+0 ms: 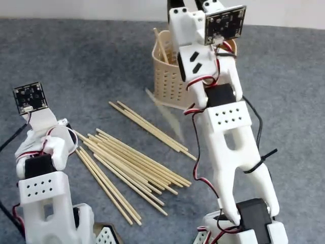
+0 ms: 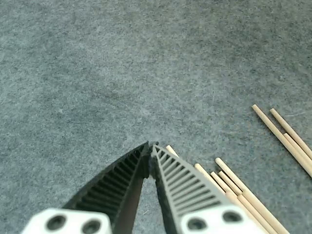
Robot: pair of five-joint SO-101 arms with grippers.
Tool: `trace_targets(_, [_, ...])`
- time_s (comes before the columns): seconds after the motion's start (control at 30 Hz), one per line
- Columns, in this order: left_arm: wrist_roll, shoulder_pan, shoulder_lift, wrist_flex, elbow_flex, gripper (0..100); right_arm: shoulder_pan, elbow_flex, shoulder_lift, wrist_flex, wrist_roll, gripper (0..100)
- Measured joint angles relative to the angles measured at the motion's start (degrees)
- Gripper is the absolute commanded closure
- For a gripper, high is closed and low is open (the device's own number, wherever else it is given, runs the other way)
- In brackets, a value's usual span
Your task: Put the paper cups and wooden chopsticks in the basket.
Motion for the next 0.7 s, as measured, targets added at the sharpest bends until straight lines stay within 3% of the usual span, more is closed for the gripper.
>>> trace_targets(0.23, [0.0, 0.0, 0.0, 0.0, 0.0, 97, 0.1, 0.8, 0.1, 0.0, 0.0, 99.3])
trace_targets(0.7, [0.0, 0.0, 0.0, 0.0, 0.0, 97, 1.1, 20.6, 0.7, 0.0, 0.0, 99.3])
